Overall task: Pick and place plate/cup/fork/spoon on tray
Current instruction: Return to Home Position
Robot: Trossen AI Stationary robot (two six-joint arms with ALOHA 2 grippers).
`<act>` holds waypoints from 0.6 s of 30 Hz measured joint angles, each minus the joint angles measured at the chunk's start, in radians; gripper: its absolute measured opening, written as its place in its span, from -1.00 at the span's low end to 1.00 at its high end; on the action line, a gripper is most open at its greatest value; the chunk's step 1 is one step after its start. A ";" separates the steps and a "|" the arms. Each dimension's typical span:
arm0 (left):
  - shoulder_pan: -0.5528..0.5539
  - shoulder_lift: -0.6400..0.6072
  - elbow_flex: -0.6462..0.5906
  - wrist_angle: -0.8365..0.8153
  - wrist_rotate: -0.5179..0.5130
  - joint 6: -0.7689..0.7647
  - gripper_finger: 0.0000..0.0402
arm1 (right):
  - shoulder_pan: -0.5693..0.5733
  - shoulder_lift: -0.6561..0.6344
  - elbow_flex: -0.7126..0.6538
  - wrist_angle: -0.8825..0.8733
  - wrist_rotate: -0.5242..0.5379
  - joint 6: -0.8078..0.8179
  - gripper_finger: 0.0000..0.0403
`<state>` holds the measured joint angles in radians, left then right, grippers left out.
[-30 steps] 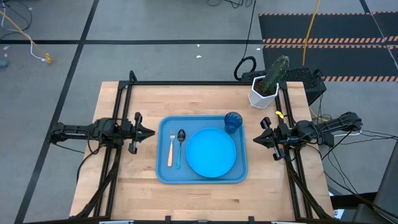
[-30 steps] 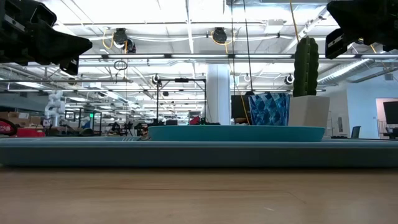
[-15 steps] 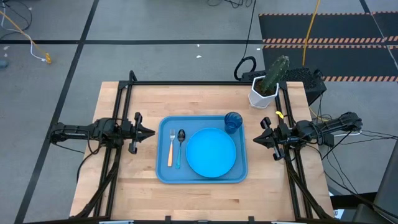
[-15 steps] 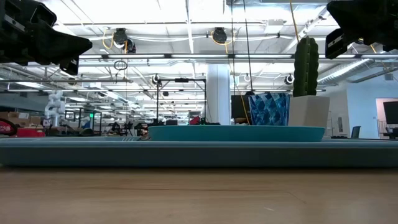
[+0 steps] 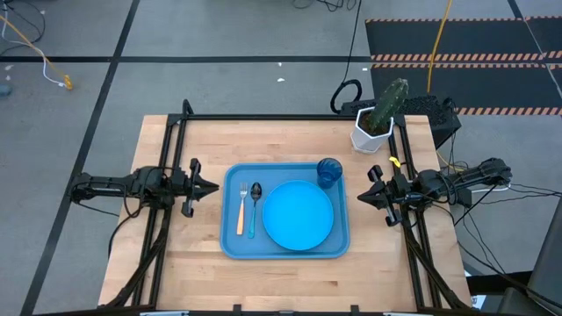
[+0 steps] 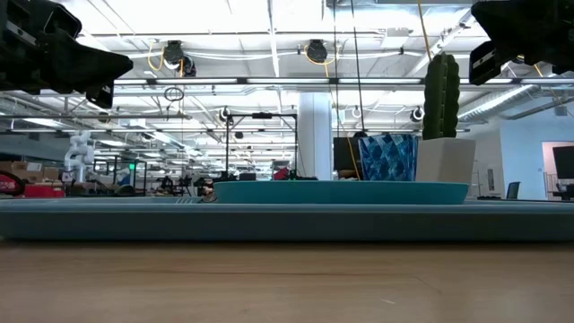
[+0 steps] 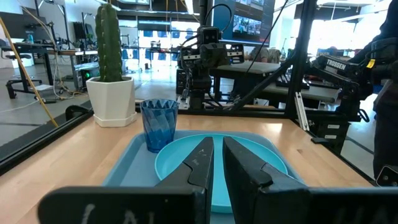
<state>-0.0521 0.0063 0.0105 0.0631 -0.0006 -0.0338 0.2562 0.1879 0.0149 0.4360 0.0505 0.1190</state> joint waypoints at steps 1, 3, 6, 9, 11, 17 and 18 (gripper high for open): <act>0.000 0.000 0.000 0.000 0.000 0.000 -0.81 | 0.000 0.000 0.000 0.000 0.000 0.000 -1.00; 0.000 0.000 0.000 0.000 0.000 0.000 -0.81 | 0.000 0.000 0.000 0.000 0.000 0.000 -1.00; 0.000 0.000 0.000 0.000 0.000 0.000 -0.81 | 0.000 0.000 0.000 0.000 0.000 0.000 -1.00; 0.000 0.000 0.000 0.000 0.000 0.000 -0.81 | 0.000 0.000 0.000 0.000 0.000 0.000 -1.00; 0.000 0.000 0.000 0.000 0.000 0.000 -0.81 | 0.000 0.000 0.000 0.000 0.000 0.000 -1.00; 0.000 0.000 0.000 0.000 0.000 0.000 -0.81 | 0.000 0.000 0.000 0.000 0.000 0.000 -1.00; 0.000 0.000 0.000 0.000 0.000 0.000 -0.81 | 0.000 0.000 0.000 0.000 0.000 0.000 -1.00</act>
